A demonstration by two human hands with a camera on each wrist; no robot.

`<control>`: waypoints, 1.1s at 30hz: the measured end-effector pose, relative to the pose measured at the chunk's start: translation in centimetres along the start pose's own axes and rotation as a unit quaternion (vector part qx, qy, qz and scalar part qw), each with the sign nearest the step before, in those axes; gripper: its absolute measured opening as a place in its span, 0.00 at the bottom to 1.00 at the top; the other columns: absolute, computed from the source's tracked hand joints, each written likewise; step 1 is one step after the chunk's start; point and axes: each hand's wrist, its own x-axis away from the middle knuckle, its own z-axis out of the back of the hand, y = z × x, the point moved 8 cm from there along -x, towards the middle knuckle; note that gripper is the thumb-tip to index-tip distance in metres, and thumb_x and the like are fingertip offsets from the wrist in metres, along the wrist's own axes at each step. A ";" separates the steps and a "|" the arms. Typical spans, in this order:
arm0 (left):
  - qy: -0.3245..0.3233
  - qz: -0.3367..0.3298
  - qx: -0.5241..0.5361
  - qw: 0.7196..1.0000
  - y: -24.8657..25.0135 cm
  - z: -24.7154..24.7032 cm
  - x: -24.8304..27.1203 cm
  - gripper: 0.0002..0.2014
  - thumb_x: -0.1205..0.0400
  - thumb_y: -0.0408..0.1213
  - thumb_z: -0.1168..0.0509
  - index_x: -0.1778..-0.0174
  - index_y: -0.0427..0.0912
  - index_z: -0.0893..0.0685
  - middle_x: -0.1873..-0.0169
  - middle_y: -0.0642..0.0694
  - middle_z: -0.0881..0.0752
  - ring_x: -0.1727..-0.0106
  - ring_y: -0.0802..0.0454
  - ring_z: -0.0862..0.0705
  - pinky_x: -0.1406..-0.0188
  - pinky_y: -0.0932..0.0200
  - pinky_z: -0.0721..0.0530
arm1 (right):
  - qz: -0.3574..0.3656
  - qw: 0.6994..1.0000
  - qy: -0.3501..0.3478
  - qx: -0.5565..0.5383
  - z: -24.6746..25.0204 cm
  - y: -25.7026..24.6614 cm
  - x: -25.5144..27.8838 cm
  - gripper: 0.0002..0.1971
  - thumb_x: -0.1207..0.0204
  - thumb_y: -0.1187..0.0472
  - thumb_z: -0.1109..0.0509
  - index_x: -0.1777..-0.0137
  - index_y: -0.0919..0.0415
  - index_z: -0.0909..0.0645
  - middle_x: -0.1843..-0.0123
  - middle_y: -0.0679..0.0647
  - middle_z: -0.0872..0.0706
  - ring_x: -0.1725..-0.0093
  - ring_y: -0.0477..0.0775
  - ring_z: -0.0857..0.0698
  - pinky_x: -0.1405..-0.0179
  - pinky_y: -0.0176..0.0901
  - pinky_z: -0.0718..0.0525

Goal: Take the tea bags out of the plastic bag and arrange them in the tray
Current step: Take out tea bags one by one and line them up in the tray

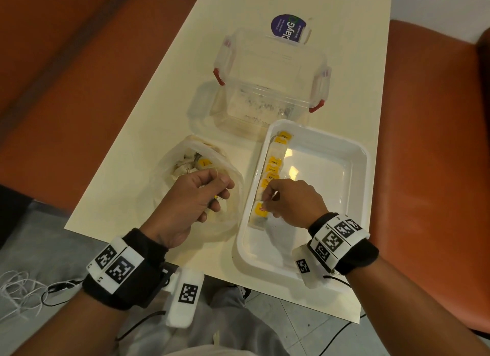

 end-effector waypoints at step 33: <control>-0.082 0.091 0.259 0.958 0.3 -4.4 0.6 0.23 0.16 0.19 0.51 0.28 0.36 0.23 0.43 0.34 0.10 0.39 0.41 0.11 0.40 0.46 0.13 | 0.210 0.961 0.123 -0.132 4.6 -6.0 6.5 0.16 0.29 0.37 0.26 0.44 0.40 0.19 0.47 0.39 0.19 0.62 0.40 0.18 0.58 0.50 0.14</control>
